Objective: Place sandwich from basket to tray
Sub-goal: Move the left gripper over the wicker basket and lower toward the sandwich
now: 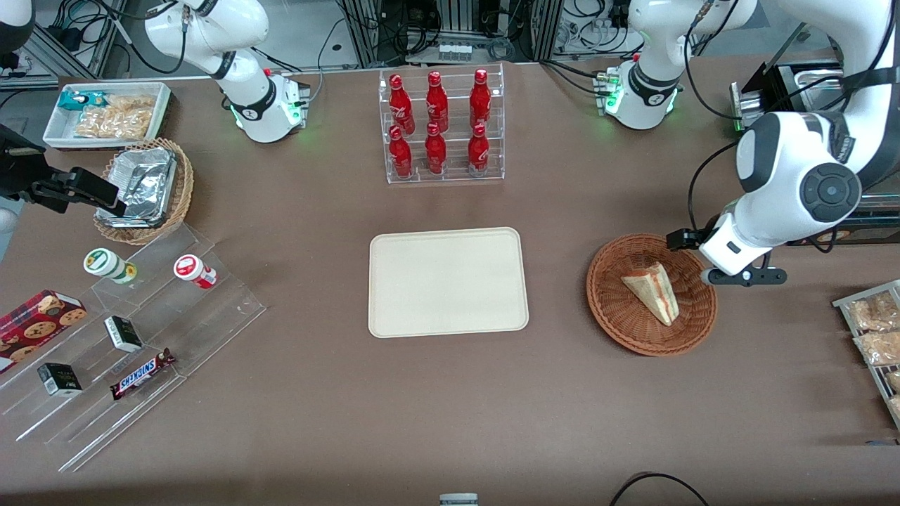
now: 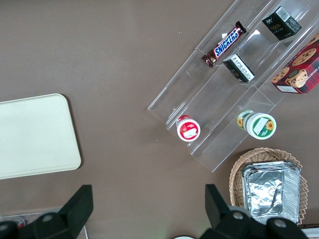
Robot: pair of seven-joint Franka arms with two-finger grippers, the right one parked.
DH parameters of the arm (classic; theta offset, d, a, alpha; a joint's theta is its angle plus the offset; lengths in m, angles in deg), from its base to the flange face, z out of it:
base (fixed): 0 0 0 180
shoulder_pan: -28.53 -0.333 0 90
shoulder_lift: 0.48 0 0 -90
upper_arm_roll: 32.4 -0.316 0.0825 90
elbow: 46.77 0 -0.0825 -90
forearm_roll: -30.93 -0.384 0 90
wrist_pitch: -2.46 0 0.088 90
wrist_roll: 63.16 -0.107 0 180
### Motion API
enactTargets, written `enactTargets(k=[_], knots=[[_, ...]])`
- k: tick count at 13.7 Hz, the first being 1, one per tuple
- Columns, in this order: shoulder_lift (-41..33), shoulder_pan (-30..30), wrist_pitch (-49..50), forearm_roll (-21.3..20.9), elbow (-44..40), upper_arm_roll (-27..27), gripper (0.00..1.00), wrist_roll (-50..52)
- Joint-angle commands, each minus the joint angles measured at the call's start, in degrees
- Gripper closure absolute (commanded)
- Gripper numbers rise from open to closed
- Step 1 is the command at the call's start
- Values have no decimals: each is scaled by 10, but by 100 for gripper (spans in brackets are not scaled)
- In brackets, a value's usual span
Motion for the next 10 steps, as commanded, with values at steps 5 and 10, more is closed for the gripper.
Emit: enactTargets(k=[5,10], knots=[[1,20,-184,-2,91,3,0,225],[44,31,-246,-2,86,4,0,409]])
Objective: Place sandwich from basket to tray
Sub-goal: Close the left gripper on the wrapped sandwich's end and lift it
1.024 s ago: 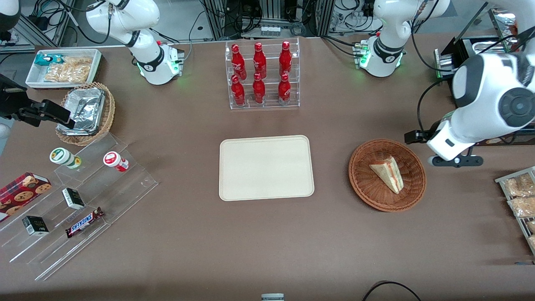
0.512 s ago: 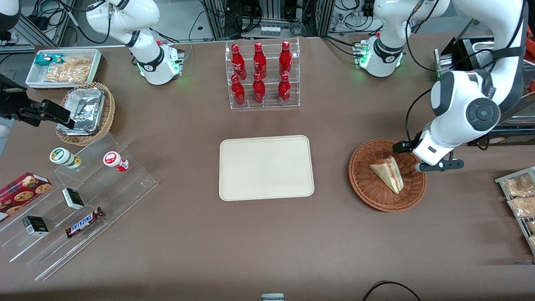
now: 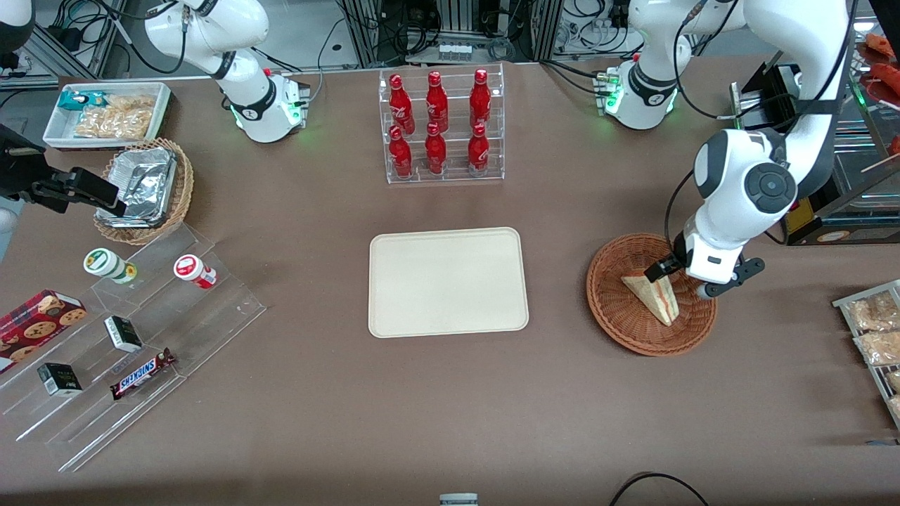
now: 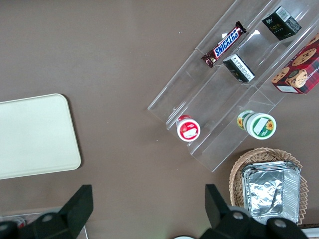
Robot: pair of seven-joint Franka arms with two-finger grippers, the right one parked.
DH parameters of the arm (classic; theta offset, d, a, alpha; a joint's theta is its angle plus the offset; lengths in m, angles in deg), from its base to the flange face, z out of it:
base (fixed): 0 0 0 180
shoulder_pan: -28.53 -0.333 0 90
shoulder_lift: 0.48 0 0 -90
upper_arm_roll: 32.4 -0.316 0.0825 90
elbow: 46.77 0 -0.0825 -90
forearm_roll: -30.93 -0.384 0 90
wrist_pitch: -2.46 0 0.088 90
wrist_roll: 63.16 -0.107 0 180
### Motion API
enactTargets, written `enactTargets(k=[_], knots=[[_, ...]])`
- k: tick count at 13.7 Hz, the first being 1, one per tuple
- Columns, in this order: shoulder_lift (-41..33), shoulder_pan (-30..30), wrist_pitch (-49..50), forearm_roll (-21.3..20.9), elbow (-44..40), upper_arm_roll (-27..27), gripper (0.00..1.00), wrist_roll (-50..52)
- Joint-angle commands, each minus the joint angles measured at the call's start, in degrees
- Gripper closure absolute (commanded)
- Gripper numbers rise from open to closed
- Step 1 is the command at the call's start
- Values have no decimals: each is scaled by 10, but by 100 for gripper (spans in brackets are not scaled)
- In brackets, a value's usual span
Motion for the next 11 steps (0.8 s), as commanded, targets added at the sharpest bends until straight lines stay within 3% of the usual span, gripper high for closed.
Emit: enactTargets(k=[1,8,11], knots=[[29,7,-30,-2,-4,-1,0,92],[72,9,-30,-16,-20,-2,1,94],[81,8,-30,-16,-26,-3,25,97]])
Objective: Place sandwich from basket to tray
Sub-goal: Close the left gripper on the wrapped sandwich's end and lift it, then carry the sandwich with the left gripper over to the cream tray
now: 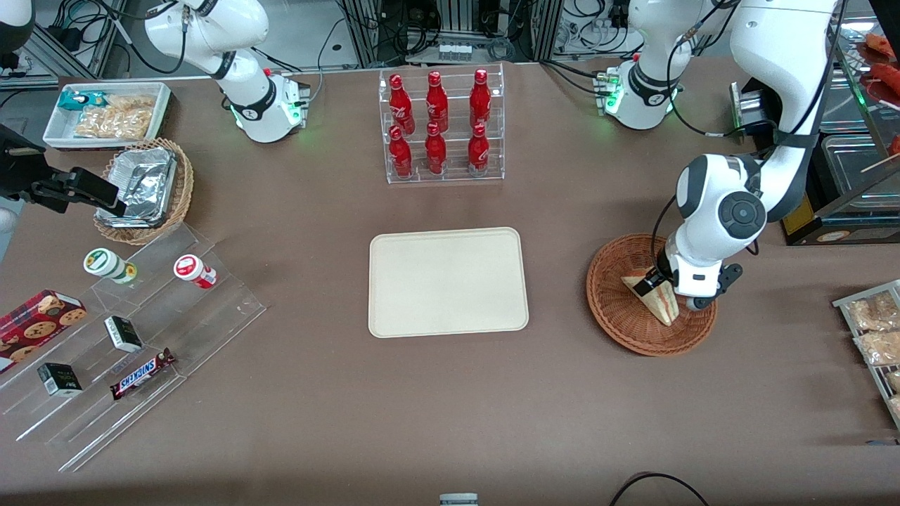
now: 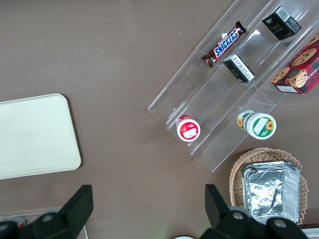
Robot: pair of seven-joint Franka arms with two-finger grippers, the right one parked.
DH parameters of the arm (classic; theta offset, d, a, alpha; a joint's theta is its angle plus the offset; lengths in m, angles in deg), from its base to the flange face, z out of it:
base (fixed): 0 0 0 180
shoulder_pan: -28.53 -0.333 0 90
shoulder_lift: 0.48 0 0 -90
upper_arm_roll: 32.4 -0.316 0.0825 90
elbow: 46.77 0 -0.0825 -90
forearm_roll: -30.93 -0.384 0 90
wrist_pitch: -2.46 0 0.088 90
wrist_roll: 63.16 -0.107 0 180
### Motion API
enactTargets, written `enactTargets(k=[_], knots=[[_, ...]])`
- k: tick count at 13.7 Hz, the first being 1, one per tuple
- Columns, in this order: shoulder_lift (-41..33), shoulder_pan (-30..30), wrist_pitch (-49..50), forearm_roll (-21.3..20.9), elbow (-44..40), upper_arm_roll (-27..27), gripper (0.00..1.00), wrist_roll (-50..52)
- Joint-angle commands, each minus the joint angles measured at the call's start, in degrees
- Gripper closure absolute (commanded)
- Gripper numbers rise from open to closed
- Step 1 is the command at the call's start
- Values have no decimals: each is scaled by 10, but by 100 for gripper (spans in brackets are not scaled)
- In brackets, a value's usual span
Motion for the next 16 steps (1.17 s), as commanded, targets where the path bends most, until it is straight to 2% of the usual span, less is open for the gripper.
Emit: enactTargets(k=[1,2,3,4,9,12,16], knots=[[14,3,-5,-11,-13,-2,43,23],[14,3,-5,-11,-13,-2,65,24],[14,3,-5,-11,-16,-2,80,24],[13,3,-4,-11,-22,-2,86,25],[-4,-1,44,-11,-59,-3,91,15],[-22,10,122,-11,-77,4,91,-51],[-16,80,238,-11,-134,5,91,-120]])
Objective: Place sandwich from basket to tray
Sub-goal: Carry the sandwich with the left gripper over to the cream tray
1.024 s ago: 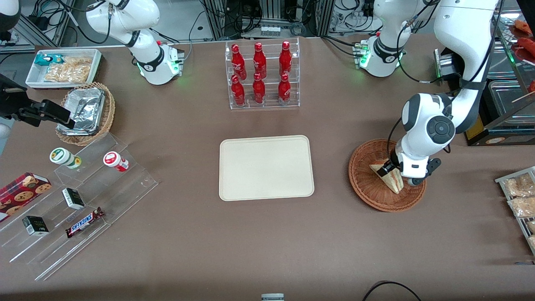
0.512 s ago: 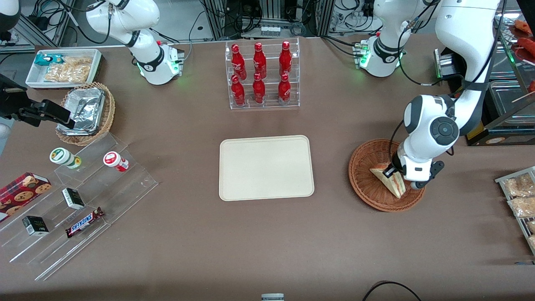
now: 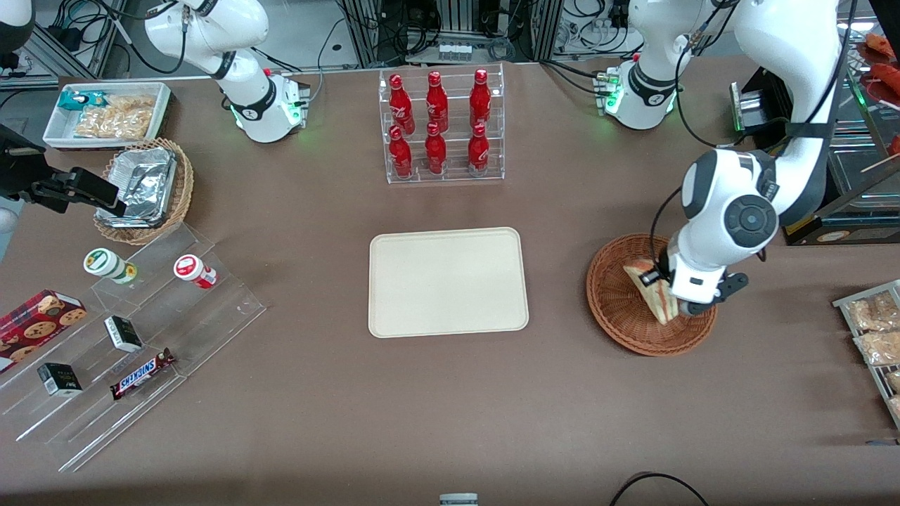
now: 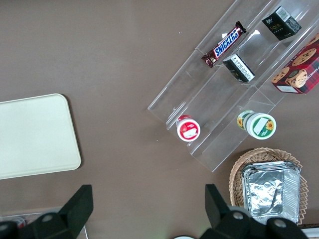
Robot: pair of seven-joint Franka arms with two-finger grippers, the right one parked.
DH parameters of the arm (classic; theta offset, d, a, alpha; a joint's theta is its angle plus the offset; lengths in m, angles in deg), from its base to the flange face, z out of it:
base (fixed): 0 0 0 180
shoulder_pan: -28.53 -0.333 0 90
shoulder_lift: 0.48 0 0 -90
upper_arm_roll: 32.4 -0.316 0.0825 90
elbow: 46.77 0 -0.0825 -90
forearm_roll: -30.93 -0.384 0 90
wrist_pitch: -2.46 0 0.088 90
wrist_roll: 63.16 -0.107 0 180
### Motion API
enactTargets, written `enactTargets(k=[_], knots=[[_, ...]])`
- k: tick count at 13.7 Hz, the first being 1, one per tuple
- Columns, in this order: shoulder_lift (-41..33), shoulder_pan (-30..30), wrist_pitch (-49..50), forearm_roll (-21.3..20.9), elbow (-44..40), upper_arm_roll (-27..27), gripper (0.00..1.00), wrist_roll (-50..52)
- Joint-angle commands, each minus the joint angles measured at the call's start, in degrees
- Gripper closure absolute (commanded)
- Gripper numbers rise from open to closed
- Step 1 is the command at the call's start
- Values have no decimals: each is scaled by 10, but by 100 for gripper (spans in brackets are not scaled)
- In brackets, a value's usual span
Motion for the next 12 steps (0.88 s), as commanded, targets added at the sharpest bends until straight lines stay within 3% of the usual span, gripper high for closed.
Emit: enactTargets(k=[1,7,12], knots=[[18,58,67,-5,-55,-2,91,-17],[94,157,79,6,-141,1,96,-11],[193,230,96,62,-264,1,98,38]])
